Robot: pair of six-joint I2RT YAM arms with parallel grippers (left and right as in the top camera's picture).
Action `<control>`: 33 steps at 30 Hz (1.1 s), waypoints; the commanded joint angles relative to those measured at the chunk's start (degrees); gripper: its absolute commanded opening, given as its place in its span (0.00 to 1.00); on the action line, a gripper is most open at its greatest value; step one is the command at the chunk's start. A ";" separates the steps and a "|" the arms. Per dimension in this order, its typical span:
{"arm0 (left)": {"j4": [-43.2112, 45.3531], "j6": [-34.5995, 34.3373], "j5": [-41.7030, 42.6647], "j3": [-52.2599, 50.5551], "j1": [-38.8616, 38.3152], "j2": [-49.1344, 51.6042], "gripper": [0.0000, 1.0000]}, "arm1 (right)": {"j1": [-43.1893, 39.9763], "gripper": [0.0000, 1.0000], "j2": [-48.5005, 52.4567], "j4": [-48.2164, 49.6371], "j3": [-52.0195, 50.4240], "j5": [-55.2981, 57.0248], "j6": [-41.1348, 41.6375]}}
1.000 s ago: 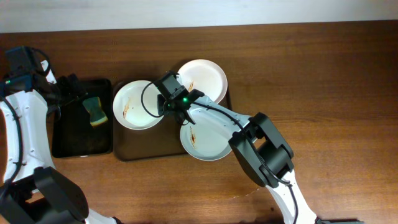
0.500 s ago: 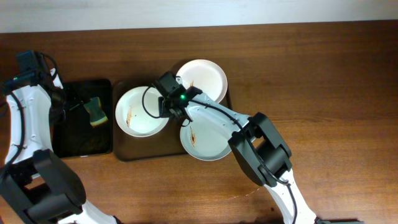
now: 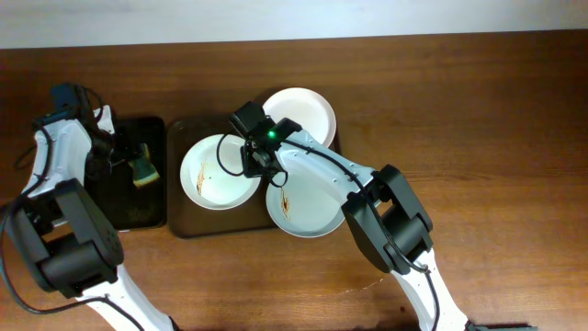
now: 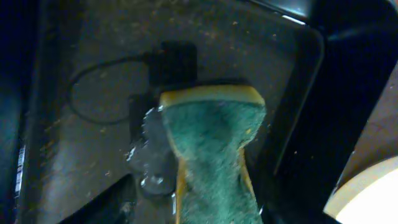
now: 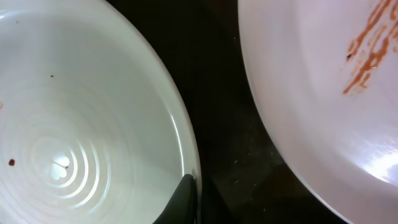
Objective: Clean dirty plates on tray and stack at the side
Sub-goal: 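Scrub the white plate with the sponge in the left gripper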
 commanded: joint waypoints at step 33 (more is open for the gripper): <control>-8.70 12.24 10.49 1.60 -16.22 -4.11 0.01 | -5.73 0.04 1.29 2.10 0.24 -10.51 -1.01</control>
